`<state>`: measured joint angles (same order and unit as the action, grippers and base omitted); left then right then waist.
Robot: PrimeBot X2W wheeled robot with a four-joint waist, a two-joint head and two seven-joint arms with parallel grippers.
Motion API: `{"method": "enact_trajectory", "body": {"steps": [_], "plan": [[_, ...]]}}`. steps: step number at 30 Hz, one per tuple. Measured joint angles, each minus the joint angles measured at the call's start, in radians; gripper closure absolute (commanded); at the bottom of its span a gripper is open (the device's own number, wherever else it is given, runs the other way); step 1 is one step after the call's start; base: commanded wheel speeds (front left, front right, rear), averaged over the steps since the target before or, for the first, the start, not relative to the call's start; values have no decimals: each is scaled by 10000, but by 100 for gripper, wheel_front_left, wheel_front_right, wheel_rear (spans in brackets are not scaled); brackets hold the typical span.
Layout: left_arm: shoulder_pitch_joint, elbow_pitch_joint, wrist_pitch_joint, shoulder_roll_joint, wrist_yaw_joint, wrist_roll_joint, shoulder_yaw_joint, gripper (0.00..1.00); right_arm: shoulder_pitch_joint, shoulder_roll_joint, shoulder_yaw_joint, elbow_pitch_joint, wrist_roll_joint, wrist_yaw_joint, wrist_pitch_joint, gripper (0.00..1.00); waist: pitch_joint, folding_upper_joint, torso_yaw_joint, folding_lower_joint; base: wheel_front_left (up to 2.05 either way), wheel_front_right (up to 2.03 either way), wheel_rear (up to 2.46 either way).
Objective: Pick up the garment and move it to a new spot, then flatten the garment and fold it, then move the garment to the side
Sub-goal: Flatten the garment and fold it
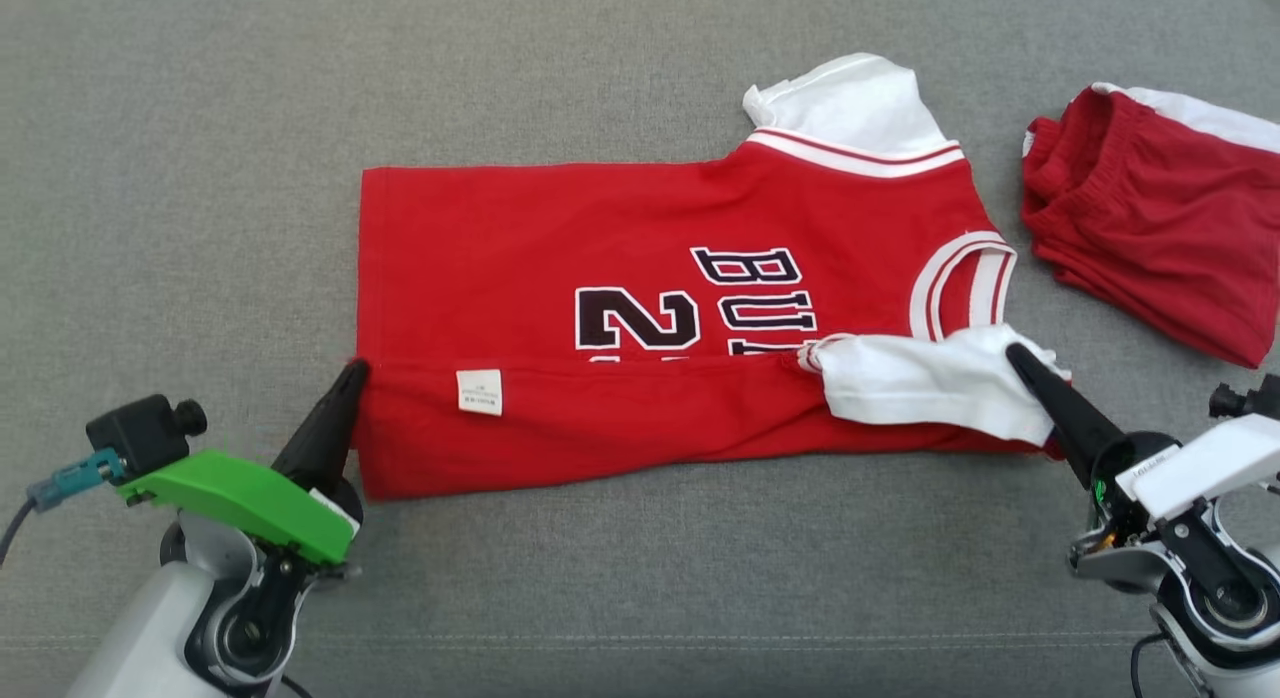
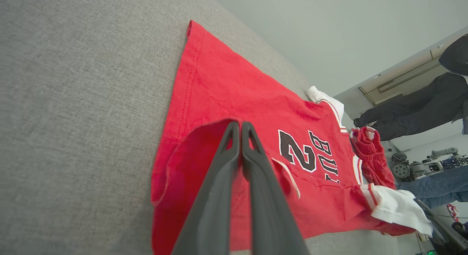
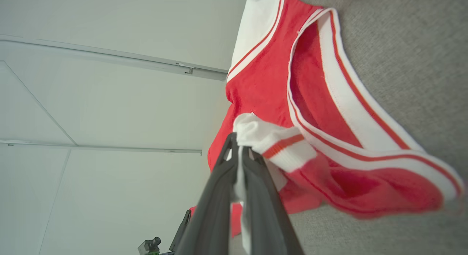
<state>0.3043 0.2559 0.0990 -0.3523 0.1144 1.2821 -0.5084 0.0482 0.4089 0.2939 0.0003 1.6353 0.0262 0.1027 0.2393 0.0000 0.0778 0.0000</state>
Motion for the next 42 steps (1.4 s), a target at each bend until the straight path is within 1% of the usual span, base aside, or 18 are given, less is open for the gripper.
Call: {"method": "enact_trajectory", "body": {"steps": [2, 6, 12, 15, 18, 21, 22, 26, 31, 40, 41, 42], "plan": [[-348, -136, 2, -79, 0, 52, -21, 100, -366, 84, 4, -84, 8, 75, 52, 100, -215, 0, 8, 0, 0, 0, 0], [-1056, -539, 79, -272, 13, 86, -84, 100, -1135, 236, -33, -238, 48, 90, 50, 100, -702, 0, 28, 0, 0, 0, 0], [-2038, -1116, 86, -742, 77, 107, -153, 100, -2274, 332, -36, -426, 295, 102, 52, 100, -1493, 0, 66, 0, 0, 0, 0], [-2584, -1346, 67, -974, 77, 169, -184, 100, -2946, 349, 42, -568, 391, 54, 54, 100, -1899, 0, 97, 0, 0, 0, 0], [-3124, -1615, 17, -1202, 73, 270, -140, 100, -3603, 405, 146, -775, 412, -115, 54, 100, -2259, 0, 140, 0, 0, 0, 0], [-3614, -1856, 81, -1333, 71, 598, -17, 100, -4094, 412, 236, -943, 443, -136, 54, 100, -2504, 0, 181, 0, 0, 0, 0], [-3749, -1950, 88, -1356, 40, 675, 15, 100, -4217, 418, 245, -972, 449, -194, 50, 100, -2558, 0, 191, 0, 0, 0, 0], [-4160, -2266, 174, -1398, -36, 736, 94, 100, -4550, 489, 240, -1076, 447, -242, -19, 100, -2622, 0, 175, 0, 0, 0, 0], [-4430, -2663, 228, -1505, -96, 775, 173, 100, -4573, 629, 79, -1340, 445, -270, -67, 100, -2598, 0, 93, 0, 0, 0, 0], [-4574, -3446, 236, -1962, -267, 771, 313, 100, -4570, 807, -136, -2050, 441, -299, -151, 100, -2281, 0, 26, 0, 0, 0, 0], [-4572, -3542, 232, -2015, -278, 771, 353, 100, -4566, 821, -115, -2113, 439, -370, -138, 100, -2216, 0, 24, 0, 0, 0, 0], [-4567, -3659, 184, -2061, -280, 771, 385, 100, -4559, 826, -96, -2153, 437, -368, -138, 100, -2147, 0, 21, 0, 0, 0, 0]]}}
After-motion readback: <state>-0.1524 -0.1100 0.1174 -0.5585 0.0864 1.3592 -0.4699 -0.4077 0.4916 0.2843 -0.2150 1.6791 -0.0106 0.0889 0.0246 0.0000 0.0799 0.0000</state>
